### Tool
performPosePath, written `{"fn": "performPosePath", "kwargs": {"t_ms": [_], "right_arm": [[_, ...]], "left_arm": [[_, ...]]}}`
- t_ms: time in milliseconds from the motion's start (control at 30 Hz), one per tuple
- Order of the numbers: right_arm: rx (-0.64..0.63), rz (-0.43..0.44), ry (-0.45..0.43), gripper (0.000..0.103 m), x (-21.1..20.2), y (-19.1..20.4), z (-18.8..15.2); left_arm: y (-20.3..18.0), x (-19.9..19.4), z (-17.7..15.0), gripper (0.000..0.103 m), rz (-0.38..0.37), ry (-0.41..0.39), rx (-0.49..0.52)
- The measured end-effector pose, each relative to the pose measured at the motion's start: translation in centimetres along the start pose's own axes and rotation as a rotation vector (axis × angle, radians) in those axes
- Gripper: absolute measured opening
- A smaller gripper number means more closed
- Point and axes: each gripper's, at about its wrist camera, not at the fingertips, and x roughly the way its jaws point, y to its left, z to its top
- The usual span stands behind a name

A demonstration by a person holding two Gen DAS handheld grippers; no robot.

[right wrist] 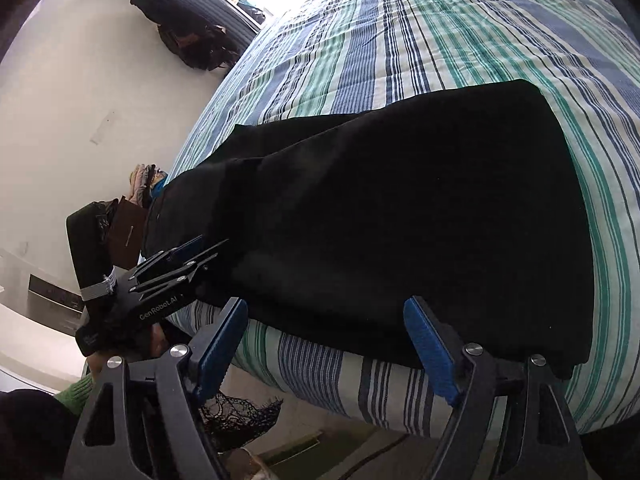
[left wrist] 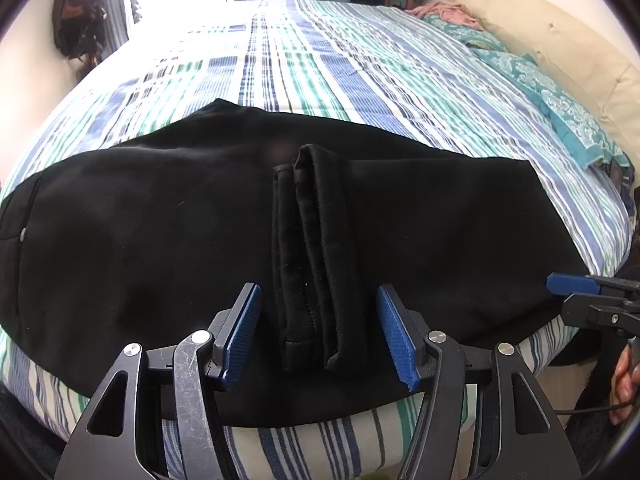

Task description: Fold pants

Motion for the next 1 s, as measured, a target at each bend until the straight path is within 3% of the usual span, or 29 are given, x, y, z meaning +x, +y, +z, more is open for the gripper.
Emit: {"fn": "performPosePath", "kwargs": {"t_ms": [67,167,267,567,1000], "right_arm": [[-0.032,-0.003,-0.035,0.08,-0.8,0.8,0.5],[-0.126,-0.046,-0.15,0.082,-2.8,2.2,0.7],[-0.216,-0.13,-0.231,0.085,-3.7,2.8,0.2],[-0.164,-0.19,-0.231,0.085,-3.0,0.6,0.7],[-0.16,-0.186,-0.214,0.085,-2.5,0.5,0.6]], "left_arm": [[0.6,-1.2,0.2,0.064,0.0,-0.03,-0.016],[2.1,-2.7,0.4,0.083,0.018,-0.077,-0.082],[3.7,-3.1,0.5,0.085,0.037,-0.082,-0.153],[5.7,-2.4,0.1,0.085,0.074,-0.038,-0.233],[5.8,-2.1,-0.3,0.085,0.081,-0.023,-0.231]]}}
